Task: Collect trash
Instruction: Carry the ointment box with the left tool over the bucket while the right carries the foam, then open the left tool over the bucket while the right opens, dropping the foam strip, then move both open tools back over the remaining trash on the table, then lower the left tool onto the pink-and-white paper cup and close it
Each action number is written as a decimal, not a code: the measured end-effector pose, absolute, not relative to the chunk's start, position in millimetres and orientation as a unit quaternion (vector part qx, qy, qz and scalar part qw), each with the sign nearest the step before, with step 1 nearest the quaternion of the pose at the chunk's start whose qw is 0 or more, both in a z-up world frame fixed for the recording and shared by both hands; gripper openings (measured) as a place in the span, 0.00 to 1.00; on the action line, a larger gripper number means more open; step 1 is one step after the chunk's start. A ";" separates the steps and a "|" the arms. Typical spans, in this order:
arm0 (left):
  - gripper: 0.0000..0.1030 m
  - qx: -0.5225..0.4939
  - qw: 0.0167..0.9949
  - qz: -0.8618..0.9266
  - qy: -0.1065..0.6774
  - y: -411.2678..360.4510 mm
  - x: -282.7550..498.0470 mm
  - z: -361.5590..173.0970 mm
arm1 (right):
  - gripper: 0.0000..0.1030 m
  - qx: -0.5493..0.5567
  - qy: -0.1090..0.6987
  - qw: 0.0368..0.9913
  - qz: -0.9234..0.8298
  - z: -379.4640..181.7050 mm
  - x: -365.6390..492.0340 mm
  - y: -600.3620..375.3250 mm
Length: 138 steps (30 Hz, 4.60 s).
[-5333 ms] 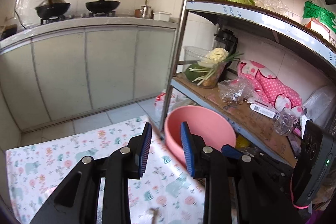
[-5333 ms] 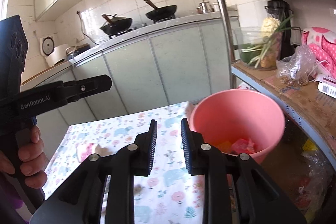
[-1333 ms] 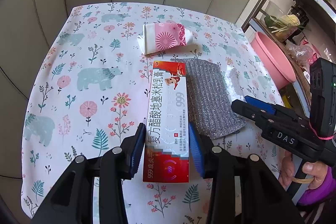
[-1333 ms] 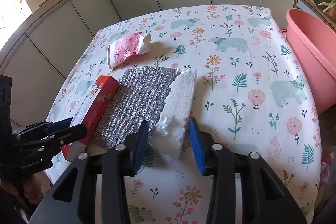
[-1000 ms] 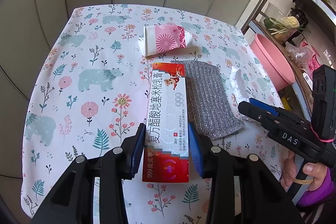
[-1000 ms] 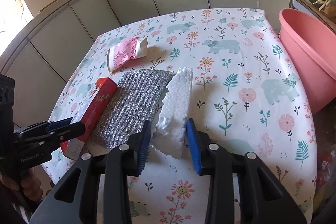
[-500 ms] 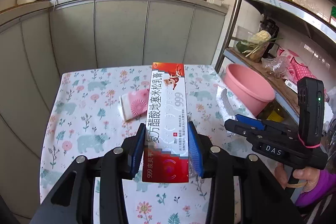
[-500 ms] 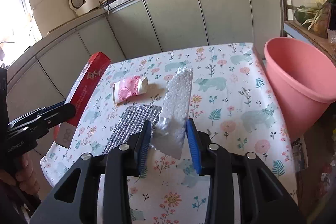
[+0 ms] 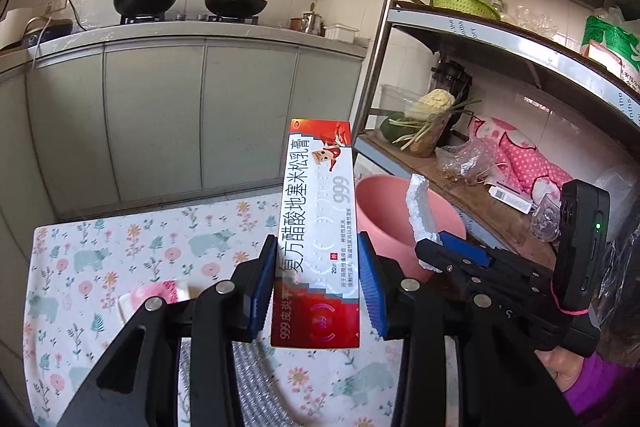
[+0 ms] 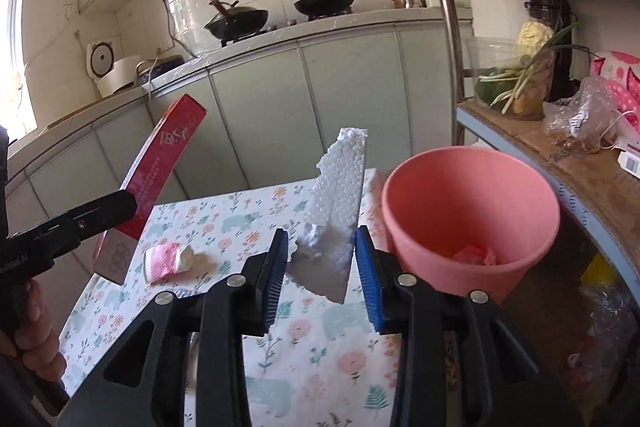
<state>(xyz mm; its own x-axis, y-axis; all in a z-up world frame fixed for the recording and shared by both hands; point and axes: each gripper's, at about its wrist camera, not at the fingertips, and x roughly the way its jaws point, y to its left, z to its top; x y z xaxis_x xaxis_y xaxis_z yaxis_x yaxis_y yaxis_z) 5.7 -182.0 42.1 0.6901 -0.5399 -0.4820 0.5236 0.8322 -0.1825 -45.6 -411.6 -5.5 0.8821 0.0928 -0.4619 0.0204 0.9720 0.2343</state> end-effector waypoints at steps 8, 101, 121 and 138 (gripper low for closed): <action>0.37 -0.013 0.900 -0.346 0.264 -257.4 41.3 44.0 | 0.34 0.125 0.217 0.967 -0.053 -3.8 -24.2 -471.9; 0.38 -0.002 0.957 -0.161 0.241 -58.5 -57.8 40.8 | 0.37 0.063 0.225 0.970 0.061 16.5 -76.5 -334.6; 0.38 -0.013 0.934 -0.123 0.336 -38.7 -5.5 -21.0 | 0.37 0.069 0.285 0.951 0.095 -17.8 -53.9 -321.7; 0.38 -0.089 0.904 -0.154 0.388 -41.5 73.5 -71.8 | 0.37 0.068 0.326 0.938 0.096 -44.6 -34.7 -314.8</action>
<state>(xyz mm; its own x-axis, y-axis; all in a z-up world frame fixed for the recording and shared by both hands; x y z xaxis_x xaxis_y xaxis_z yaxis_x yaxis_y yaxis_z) 73.5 -41.5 -71.8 0.6518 -0.3472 -0.6742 0.2087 0.9368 -0.2807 -34.7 -314.8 -44.6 0.7687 0.2245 -0.5989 -0.1364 0.9724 0.1894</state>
